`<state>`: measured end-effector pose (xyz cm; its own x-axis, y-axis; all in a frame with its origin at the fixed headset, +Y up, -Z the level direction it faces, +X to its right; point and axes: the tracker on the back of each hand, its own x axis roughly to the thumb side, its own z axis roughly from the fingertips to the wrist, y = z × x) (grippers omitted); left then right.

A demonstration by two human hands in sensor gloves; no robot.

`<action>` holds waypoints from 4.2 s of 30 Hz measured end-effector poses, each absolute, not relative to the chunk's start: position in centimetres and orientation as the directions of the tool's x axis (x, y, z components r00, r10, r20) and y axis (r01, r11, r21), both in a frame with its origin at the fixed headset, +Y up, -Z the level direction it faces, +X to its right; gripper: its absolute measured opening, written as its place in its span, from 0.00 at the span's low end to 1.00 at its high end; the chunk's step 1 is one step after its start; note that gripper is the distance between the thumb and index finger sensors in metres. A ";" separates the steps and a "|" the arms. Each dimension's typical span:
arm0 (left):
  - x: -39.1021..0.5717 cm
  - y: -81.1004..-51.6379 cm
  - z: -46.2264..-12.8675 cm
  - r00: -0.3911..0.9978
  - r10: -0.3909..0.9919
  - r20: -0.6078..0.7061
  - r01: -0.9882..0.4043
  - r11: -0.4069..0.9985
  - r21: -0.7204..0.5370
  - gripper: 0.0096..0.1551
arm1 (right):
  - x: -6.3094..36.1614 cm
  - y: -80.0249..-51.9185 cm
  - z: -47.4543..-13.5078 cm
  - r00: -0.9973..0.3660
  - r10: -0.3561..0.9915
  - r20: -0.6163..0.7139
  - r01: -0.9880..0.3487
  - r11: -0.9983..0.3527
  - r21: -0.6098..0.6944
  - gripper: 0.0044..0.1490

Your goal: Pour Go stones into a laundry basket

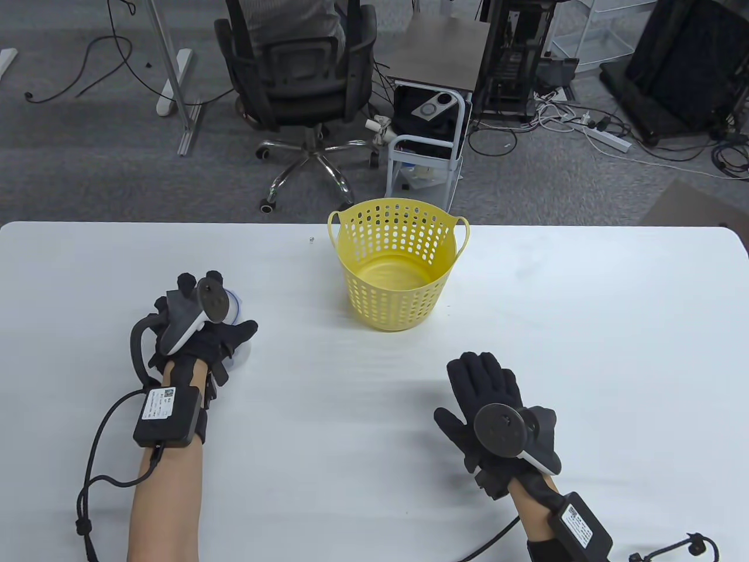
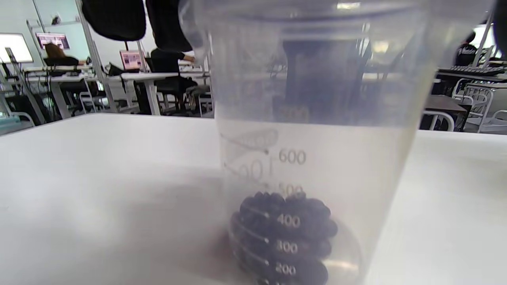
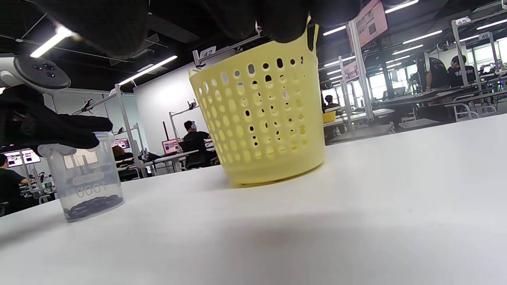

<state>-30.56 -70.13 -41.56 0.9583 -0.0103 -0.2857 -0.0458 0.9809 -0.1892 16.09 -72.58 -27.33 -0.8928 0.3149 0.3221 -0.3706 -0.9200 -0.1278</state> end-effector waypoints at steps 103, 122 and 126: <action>-16.2 -72.2 -27.9 0.877 0.474 -0.079 -0.473 0.824 -0.313 0.38 | 10.5 -74.5 -29.8 -0.634 0.770 0.075 -0.767 -0.638 0.065 0.35; -16.5 -74.9 -29.2 0.722 0.683 -0.113 -0.678 0.664 -0.314 0.42 | 10.2 -75.2 -29.4 -0.624 0.780 0.044 -0.774 -0.625 0.099 0.36; -17.1 -73.5 -29.1 0.694 0.714 -0.096 -0.718 0.675 -0.168 0.26 | 10.7 -75.2 -29.5 -0.591 0.806 0.039 -0.800 -0.591 0.105 0.30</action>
